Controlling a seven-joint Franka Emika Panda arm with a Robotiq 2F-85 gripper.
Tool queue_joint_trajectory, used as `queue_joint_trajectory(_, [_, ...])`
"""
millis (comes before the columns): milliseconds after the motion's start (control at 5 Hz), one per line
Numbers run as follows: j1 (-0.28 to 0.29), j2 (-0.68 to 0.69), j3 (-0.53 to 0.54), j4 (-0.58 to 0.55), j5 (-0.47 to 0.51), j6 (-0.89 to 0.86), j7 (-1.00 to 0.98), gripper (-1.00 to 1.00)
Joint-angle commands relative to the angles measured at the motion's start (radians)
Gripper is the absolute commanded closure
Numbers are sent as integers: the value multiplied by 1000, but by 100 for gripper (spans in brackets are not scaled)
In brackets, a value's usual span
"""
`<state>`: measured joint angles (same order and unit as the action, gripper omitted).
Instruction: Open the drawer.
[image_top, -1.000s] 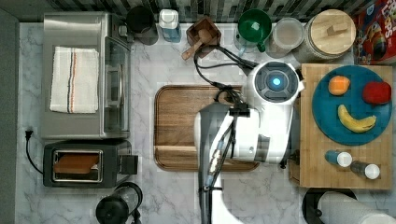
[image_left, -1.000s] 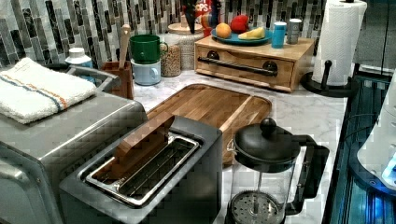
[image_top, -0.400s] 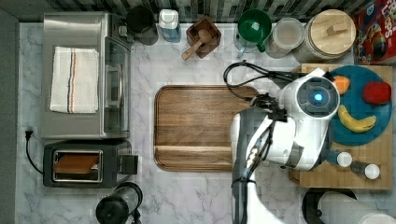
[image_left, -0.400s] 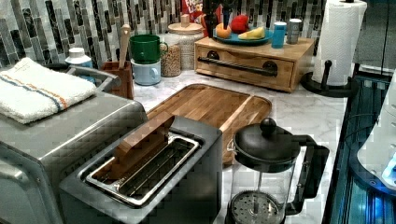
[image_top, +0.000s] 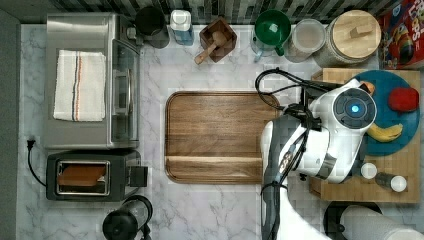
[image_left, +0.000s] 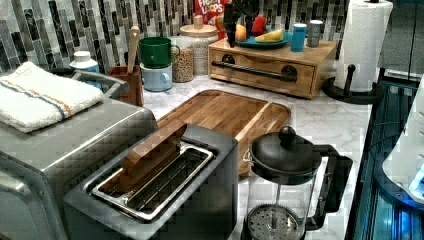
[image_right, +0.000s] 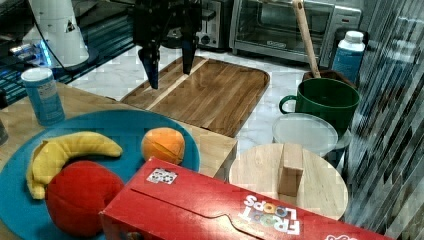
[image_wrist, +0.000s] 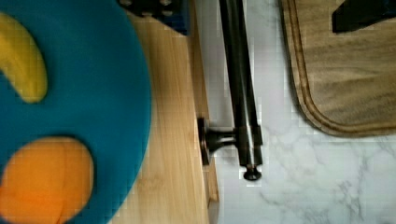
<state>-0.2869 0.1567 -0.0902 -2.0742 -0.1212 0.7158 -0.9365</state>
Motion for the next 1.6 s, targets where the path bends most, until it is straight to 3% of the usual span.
queue_joint_trajectory(200, [4,41,31,-25,26,116,-67,-100])
queue_joint_trajectory(400, [-9,62,35,-57,64,191,-83,-100])
queue_joint_trajectory(800, [3,124,20,-88,49,307,-44,-100])
queue_joint_trajectory(1400, [65,137,-14,-86,-9,258,68,-100])
queue_joint_trajectory(1600, [62,136,0,-80,21,251,10,-100])
